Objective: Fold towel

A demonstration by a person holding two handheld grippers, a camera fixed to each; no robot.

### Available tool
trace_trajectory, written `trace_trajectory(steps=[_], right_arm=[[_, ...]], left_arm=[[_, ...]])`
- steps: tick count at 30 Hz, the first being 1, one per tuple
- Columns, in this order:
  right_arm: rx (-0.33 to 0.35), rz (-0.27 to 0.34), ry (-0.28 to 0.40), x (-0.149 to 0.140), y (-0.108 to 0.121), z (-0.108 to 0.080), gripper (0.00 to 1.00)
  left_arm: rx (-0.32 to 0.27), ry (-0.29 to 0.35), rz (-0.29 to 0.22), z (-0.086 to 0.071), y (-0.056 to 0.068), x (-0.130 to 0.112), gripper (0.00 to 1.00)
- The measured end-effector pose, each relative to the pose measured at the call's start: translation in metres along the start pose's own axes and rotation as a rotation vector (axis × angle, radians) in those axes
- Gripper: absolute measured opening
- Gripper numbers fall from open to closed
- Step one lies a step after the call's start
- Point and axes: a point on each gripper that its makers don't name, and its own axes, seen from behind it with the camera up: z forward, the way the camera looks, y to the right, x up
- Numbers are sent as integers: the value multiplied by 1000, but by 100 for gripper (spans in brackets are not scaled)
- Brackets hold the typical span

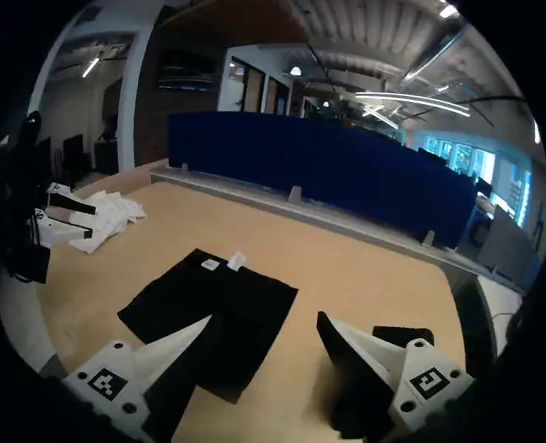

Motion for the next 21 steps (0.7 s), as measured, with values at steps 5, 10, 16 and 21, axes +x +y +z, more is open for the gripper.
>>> trace_trajectory(steps=[5,10,16,21], right_arm=[[12,-17,-40,-27,-6,13,100],[24,-32,-93,-56,-12,25,100],[52,-50,-157,-91,-21,36,100],[77,-56,-201,-114,-28,40,100]], left_arm=[[-17,-55,1,16,8,-31,96],[-33,-110,5,30,15,-61,95],[-53,-175,6,42,24,-91,96],[-70,-229,6,49,29,-114,96]])
